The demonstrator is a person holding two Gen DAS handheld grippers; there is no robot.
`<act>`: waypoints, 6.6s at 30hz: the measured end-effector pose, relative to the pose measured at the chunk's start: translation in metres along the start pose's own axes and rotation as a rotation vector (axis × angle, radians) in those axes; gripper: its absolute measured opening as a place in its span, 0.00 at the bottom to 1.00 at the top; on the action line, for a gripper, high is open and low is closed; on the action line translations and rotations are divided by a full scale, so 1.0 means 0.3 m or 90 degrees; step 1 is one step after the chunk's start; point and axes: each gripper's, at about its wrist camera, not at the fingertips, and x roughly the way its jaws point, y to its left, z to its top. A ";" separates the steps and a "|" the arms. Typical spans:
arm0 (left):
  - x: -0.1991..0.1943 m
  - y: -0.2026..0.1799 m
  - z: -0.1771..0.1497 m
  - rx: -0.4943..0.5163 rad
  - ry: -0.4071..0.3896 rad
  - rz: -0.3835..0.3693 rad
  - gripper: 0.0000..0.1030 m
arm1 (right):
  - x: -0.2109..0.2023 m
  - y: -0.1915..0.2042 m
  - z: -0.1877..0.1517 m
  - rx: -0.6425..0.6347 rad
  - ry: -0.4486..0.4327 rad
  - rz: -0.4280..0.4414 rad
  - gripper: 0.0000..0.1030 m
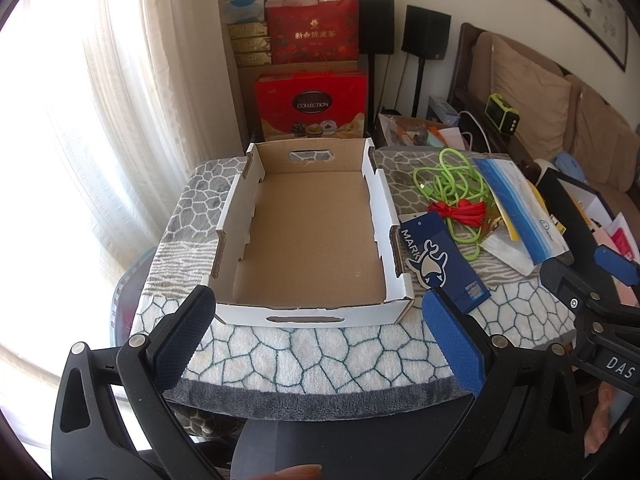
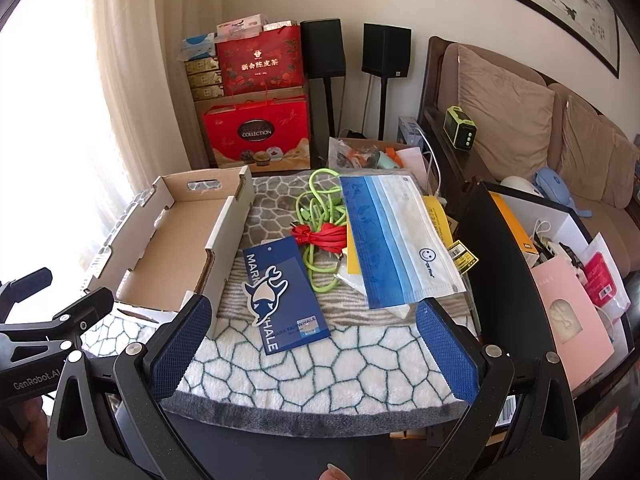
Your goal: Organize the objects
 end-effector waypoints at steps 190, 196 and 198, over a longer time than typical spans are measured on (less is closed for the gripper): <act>0.588 0.365 0.096 -0.090 0.242 -0.102 0.11 | 0.257 -0.208 0.204 0.216 0.187 0.474 0.01; 0.593 0.369 0.098 -0.091 0.242 -0.105 0.11 | 0.201 -0.103 0.288 0.181 0.163 0.503 0.01; 0.593 0.369 0.098 -0.092 0.242 -0.106 0.12 | 0.183 -0.065 0.314 0.169 0.155 0.516 0.01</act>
